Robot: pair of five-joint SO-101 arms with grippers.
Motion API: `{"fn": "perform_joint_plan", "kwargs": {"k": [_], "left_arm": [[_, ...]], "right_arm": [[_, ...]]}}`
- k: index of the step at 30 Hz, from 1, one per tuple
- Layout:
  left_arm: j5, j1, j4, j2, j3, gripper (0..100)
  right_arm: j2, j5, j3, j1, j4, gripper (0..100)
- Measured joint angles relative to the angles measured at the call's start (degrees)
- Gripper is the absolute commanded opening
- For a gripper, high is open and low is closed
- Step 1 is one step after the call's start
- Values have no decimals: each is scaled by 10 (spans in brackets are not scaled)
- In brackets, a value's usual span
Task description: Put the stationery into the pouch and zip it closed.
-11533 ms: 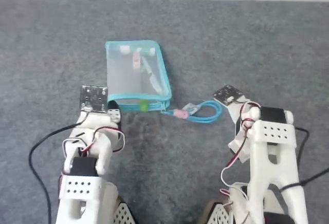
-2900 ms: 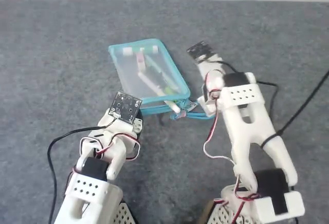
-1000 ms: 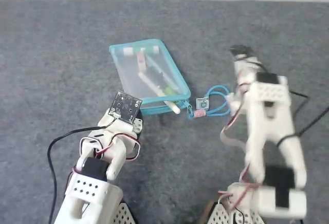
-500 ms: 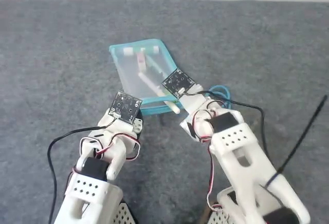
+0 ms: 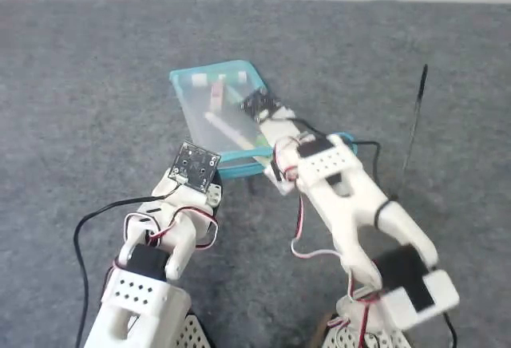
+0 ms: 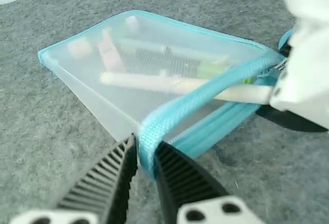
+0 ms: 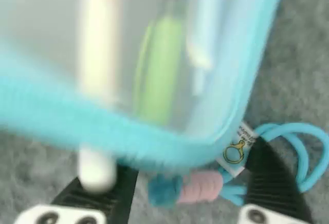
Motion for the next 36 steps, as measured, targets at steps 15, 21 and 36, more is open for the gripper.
{"fn": "perform_joint_plan", "kwargs": {"k": [15, 21, 36], "left_arm": [[1, -39, -18, -6, -1, 12], [11, -58, -33, -1, -1, 12], [-2, 9, -34, 0, 25, 12]], "right_arm": [[-282, -69, -76, -14, 219, 6], [-374, -38, 40, -28, 172, 6], [-249, 31, 51, 34, 250, 11]]}}
